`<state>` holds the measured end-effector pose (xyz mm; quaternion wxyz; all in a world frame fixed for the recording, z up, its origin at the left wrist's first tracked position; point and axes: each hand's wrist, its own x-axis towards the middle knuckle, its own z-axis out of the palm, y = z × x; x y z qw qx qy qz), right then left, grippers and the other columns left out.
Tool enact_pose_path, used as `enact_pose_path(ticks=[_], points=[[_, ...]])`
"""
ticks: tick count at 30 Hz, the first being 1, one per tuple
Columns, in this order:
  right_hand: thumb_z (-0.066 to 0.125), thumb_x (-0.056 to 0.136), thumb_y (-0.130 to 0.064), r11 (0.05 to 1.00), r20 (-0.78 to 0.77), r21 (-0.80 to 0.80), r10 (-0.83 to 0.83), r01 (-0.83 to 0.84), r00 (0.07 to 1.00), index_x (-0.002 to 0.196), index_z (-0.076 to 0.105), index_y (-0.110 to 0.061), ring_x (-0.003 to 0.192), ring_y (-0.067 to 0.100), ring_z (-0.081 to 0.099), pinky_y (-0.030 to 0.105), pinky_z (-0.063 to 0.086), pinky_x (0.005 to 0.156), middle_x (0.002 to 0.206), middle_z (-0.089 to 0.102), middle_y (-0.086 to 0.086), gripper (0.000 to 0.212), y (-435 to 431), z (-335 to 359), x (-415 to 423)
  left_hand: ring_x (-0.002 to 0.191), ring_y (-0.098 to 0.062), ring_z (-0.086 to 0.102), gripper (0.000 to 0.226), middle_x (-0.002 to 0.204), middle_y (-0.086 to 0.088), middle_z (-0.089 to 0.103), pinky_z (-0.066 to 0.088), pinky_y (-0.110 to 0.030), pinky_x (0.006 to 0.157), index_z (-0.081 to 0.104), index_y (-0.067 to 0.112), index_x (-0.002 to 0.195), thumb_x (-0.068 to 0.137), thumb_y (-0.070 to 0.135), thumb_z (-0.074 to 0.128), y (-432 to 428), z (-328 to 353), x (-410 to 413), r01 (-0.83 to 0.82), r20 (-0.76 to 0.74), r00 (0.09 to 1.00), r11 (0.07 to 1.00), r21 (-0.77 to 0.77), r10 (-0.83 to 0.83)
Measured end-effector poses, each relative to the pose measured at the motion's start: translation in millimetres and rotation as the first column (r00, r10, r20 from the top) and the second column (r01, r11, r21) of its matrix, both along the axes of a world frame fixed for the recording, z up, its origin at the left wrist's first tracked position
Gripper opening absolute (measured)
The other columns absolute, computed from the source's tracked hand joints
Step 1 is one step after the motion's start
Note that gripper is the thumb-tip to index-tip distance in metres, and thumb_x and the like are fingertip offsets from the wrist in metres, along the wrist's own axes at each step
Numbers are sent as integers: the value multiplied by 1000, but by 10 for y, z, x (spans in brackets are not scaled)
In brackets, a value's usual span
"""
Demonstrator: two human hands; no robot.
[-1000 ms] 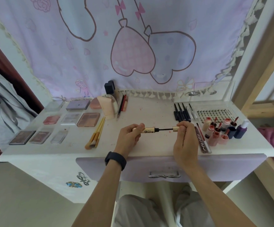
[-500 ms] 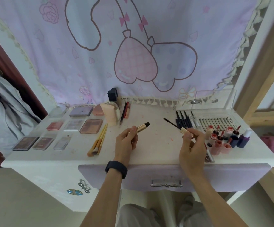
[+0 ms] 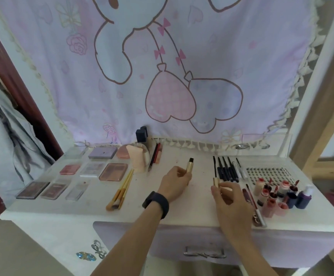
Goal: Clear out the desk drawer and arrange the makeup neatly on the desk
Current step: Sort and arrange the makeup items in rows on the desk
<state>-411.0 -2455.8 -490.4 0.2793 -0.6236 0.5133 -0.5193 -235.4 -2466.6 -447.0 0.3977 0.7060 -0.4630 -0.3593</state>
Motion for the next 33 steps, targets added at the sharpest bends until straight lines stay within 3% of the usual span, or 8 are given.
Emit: enact_pose_path(ticks=[4, 7, 10, 15, 19, 23, 33], points=[[71, 93, -32, 1000, -105, -13, -2, 1, 994, 102, 64, -33, 63, -20, 55, -4, 38, 63, 74, 57, -28, 12, -102, -1, 42, 84, -15, 59, 20, 85, 10, 61, 43, -28, 67, 59, 27, 91, 93, 46, 57, -271, 26, -163, -51, 314, 949, 998, 34, 38], [70, 94, -34, 1000, -238, -17, -14, 11, 971, 93, 63, -32, 56, -13, 54, 7, 39, 53, 61, 50, -27, 7, -230, 59, 104, 74, -15, 61, 26, 78, 6, 65, 47, -28, 64, 60, 26, 75, 88, 49, 60, -412, 7, -251, -80, 406, 913, 993, 85, 39], [70, 93, -33, 998, -373, -51, -53, 37, 926, 92, 68, -22, 55, -4, 45, 10, 26, 54, 61, 48, -19, 11, -407, 80, 124, 66, -17, 61, 31, 75, 2, 67, 46, -26, 57, 69, 19, 80, 85, 48, 62, -471, -16, -289, -100, 443, 896, 987, 124, 35], [60, 98, -41, 999, -572, -44, -42, 20, 819, 92, 70, -22, 67, 13, 55, 29, 30, 60, 73, 63, -8, 21, -565, 68, 113, 61, -17, 61, 40, 68, 2, 67, 44, -25, 55, 73, 17, 77, 83, 55, 64, -483, -72, -295, -92, 441, 897, 989, 114, 32], [63, 97, -29, 995, -499, -104, -50, -3, 865, 94, 78, -15, 75, 19, 65, 27, 40, 64, 87, 71, 0, 20, -541, 75, 125, 60, -19, 60, 48, 61, 5, 61, 46, -27, 57, 66, 21, 65, 87, 62, 56, -483, -75, -290, -75, 413, 910, 995, 72, 38], [59, 99, -20, 998, -542, -68, -26, -13, 840, 113, 76, -12, 85, 20, 66, 30, 51, 75, 104, 72, 4, 23, -528, 92, 133, 78, -18, 67, 31, 75, 9, 67, 58, -32, 74, 62, 30, 65, 88, 49, 60, -511, -94, -259, -57, 376, 926, 997, 59, 30], [58, 101, -18, 998, -521, -61, -43, 14, 853, 114, 75, -9, 91, 21, 65, 27, 47, 77, 115, 68, 6, 23, -581, 55, 124, 81, -14, 63, 19, 83, 11, 64, 52, -27, 73, 65, 35, 77, 88, 50, 64, -669, -127, -278, -15, 329, 944, 999, 35, 3]])
